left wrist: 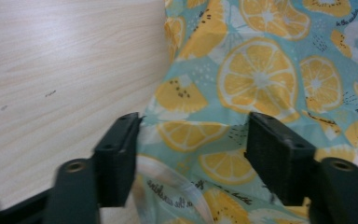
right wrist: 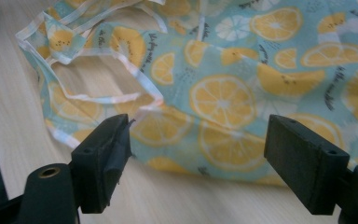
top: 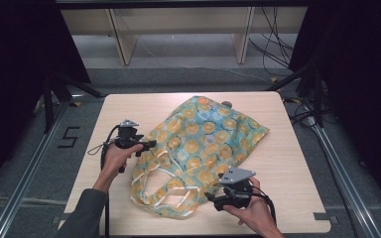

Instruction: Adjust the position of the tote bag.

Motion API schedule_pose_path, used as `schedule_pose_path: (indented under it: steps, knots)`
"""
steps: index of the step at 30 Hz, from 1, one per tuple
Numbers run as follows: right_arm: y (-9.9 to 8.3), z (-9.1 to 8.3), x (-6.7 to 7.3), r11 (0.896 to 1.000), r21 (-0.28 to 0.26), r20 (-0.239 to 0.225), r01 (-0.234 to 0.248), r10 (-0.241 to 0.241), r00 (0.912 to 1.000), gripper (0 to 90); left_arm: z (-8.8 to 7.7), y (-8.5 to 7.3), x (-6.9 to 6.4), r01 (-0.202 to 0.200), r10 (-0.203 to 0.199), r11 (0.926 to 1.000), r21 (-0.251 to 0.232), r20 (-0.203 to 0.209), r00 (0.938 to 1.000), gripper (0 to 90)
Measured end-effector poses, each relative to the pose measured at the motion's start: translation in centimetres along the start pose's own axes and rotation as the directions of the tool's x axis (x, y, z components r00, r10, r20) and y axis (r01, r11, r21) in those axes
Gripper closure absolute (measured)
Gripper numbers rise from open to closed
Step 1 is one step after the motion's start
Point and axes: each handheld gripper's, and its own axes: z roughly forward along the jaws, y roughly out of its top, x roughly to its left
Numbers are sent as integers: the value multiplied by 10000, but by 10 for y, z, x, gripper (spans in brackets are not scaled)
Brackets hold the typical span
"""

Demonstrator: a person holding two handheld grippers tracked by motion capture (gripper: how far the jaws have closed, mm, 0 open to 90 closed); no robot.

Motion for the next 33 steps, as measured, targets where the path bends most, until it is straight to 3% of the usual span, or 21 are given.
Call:
schedule_pose_path:
  steps: [1, 6, 10, 12, 15, 16, 18, 20, 22, 24, 25, 27, 29, 30, 32, 33]
  knots:
    - [2, 2, 3, 9998, 133, -91, -136, 138, 9999, 238, 1, 0, -1, -65, 65, 10000, -56, 12, 10000, 421]
    - [13, 24, 13, 9993, 239, -139, 300, -297, 9995, 242, 2, -3, 0, -838, 838, 9962, -234, -21, 9965, 726]
    - [17, 37, 21, 9993, 272, -152, 255, -251, 9996, 243, 3, -6, 0, -1081, 1070, 9935, -348, -303, 9938, 847]
    - [18, 42, 23, 9979, 437, -14, 480, -480, 9988, 249, 4, -8, 0, -1037, 1035, 9940, -346, -75, 9946, 867]
    - [17, 50, 27, 9930, 928, 256, 733, -759, 9968, 302, 6, -8, -1, -1003, 998, 9941, -404, -157, 9949, 863]
    - [16, 54, 27, 9922, 826, 581, 932, -982, 9935, 320, 6, -8, -1, -943, 938, 9947, -407, -140, 9955, 836]
    - [15, 54, 25, 9894, 1042, 687, 1013, -1088, 9917, 388, 5, -8, 1, -726, 729, 9968, -323, 69, 9973, 701]
    - [14, 53, 22, 9892, 976, 762, 1097, -1174, 9902, 481, 5, -8, 3, -650, 653, 9975, -259, 97, 9978, 630]
    - [13, 52, 20, 9854, 1188, 692, 1220, -1308, 9890, 565, 6, -8, 4, -424, 425, 9990, -135, 81, 9991, 544]
    - [11, 52, 17, 9823, 1425, 438, 1215, -1289, 9907, 672, 9, -10, 6, -512, 514, 9983, 286, -77, 9986, 496]
    - [9, 53, 13, 9762, 1506, 407, 1560, -1638, 9857, 733, 10, -11, 6, -461, 463, 9985, 282, -72, 9989, 471]
    - [8, 53, 15, 9808, 1374, 345, 1386, -1446, 9889, 780, 13, -13, 6, -440, 439, 9983, 384, 10, 9990, 507]
    - [7, 51, 16, 9827, 1368, 156, 1248, -1281, 9916, 841, 13, -16, 7, -477, 472, 9982, 377, 156, 9988, 654]
    - [7, 50, 14, 9801, 1287, 71, 1511, -1533, 9882, 870, 13, -16, 7, -563, 555, 9976, 412, 223, 9982, 760]
    - [6, 46, 12, 9797, 1406, -88, 1430, -1432, 9897, 889, 13, -18, 7, -608, 607, 9980, 172, 96, 9981, 841]
    - [5, 44, 12, 9803, 1371, -84, 1419, -1421, 9898, 893, 11, -18, 7, -865, 865, 9958, 294, 34, 9963, 862]
